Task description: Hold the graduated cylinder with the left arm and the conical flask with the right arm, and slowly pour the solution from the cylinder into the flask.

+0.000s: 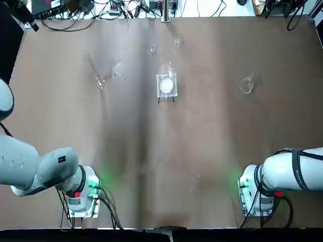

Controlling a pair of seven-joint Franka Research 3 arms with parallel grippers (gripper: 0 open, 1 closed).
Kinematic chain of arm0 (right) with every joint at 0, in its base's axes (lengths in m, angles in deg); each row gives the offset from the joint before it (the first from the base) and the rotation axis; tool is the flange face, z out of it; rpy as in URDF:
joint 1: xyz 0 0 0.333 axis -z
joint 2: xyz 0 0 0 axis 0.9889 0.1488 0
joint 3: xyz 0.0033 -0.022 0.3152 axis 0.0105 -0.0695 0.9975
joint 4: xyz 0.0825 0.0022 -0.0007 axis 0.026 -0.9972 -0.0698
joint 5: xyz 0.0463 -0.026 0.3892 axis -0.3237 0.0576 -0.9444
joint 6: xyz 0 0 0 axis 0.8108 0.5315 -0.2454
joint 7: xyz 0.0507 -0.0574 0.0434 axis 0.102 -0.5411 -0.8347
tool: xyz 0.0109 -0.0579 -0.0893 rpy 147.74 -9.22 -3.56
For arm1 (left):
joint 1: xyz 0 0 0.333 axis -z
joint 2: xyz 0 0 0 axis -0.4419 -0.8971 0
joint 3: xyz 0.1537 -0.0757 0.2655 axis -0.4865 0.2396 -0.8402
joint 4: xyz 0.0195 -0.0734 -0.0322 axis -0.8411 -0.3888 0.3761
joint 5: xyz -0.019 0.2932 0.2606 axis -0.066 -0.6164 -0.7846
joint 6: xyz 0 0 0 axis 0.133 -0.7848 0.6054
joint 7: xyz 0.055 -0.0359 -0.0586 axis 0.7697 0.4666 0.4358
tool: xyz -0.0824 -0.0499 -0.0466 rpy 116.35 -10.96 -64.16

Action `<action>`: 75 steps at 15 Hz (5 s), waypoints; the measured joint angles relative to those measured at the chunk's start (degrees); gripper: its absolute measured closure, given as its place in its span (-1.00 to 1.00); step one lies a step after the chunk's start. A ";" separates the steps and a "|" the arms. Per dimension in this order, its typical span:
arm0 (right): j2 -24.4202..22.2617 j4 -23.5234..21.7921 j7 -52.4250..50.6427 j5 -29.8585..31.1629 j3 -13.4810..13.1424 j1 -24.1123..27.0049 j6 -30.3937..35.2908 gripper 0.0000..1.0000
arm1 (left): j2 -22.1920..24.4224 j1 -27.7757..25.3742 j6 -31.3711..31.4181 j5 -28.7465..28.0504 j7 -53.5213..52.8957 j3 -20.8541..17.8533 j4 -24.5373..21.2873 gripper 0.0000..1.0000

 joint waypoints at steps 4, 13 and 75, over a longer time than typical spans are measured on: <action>2.51 -0.02 -3.46 0.07 -0.12 0.18 -0.03 -1.00 | -5.63 -7.31 1.15 9.04 -14.94 0.16 0.02 -0.99; 5.11 -0.72 -47.82 -6.19 -0.92 9.60 1.83 -0.84 | -25.63 -16.19 4.90 34.99 -60.51 0.07 0.56 -0.99; 49.20 -4.50 -156.02 -52.29 0.08 34.59 13.85 -0.09 | -44.43 -12.39 -7.31 52.58 -96.32 6.69 -7.12 0.31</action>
